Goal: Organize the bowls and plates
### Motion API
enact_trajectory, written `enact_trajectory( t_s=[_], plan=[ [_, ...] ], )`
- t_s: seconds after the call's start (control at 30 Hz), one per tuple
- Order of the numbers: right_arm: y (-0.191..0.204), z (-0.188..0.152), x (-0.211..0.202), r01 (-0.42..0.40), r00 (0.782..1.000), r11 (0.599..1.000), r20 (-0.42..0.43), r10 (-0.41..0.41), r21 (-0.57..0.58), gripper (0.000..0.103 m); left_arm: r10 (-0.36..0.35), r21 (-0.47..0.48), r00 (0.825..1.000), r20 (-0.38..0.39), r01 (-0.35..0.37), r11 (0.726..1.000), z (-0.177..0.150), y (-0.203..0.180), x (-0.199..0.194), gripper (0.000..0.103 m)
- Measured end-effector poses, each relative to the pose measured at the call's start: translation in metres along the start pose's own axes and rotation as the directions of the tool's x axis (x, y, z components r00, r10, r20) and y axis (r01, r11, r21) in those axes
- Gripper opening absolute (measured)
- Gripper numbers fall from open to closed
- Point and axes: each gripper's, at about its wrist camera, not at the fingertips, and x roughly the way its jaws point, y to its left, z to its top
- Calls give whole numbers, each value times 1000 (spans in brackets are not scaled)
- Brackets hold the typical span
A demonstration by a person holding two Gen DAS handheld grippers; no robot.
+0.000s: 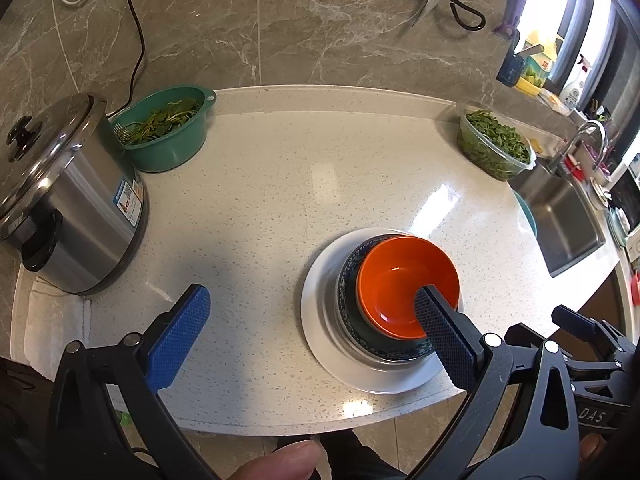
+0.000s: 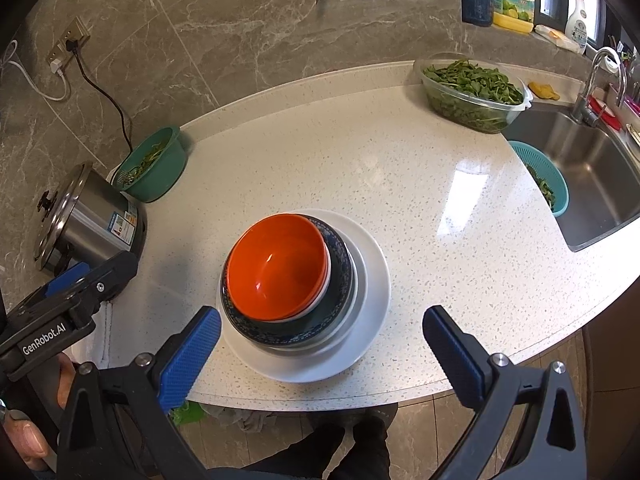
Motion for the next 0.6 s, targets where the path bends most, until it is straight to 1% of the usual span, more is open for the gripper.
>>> enact_trajectory(
  t_s=[0.23,0.6],
  plan=[
    [1,2,2,11,1000,1000,-1,-11,1,103,5,4,1000,4,-5,1000,3,-1,2,103],
    [-2,4,6,37,999,999,-9,-37,7,103,10,13,1000,-13,-10,1000,-1,-8,10,103]
  ],
)
